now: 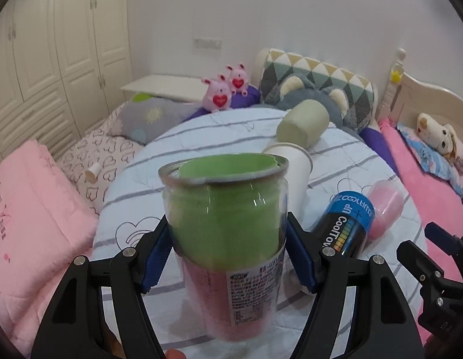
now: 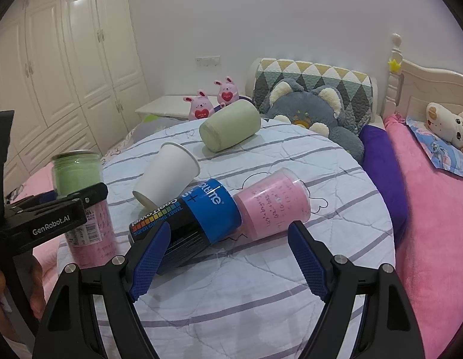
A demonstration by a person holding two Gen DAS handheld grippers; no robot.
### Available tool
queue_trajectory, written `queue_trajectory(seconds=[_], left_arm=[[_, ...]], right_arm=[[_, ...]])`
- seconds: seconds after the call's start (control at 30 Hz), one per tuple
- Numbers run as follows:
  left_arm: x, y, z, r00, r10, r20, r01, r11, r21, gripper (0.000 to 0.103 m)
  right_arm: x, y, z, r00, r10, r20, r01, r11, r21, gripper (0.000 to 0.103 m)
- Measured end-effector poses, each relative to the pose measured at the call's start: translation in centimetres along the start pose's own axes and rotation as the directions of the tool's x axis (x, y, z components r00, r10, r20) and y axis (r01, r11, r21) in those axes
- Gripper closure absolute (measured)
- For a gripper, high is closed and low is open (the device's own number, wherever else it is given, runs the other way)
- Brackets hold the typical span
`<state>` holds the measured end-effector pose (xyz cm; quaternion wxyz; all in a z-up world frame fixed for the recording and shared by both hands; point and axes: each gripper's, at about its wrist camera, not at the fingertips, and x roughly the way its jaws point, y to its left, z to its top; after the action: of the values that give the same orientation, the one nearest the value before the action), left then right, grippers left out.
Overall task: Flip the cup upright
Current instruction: 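Lift the canister and rotate it so its green lid points up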
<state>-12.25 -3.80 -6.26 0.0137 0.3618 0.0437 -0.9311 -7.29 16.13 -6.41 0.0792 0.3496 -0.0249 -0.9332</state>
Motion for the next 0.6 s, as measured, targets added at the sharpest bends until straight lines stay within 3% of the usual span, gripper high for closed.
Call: queue_trajectory(seconds=[0.3, 0.53, 0.6], left_arm=[[-0.9, -0.4, -0.8, 0.999, 0.001, 0.048, -0.003, 0.999, 0.035, 0.032], [-0.7, -0.7, -1.4, 0.999, 0.011, 0.03, -0.013, 0.998, 0.056, 0.031], [-0.6, -0.8, -1.3, 1.0, -0.001, 0.019, 0.0, 0.999, 0.053, 0.027]], right_arm=[[-0.2, 0.1, -0.1, 1.0, -0.001, 0.002, 0.001, 1.0, 0.0, 0.021], [-0.4, 0.1, -0.1, 1.0, -0.003, 0.008, 0.003, 1.0, -0.001, 0.021], [-0.7, 0.1, -0.2, 1.0, -0.002, 0.011, 0.002, 1.0, -0.001, 0.021]])
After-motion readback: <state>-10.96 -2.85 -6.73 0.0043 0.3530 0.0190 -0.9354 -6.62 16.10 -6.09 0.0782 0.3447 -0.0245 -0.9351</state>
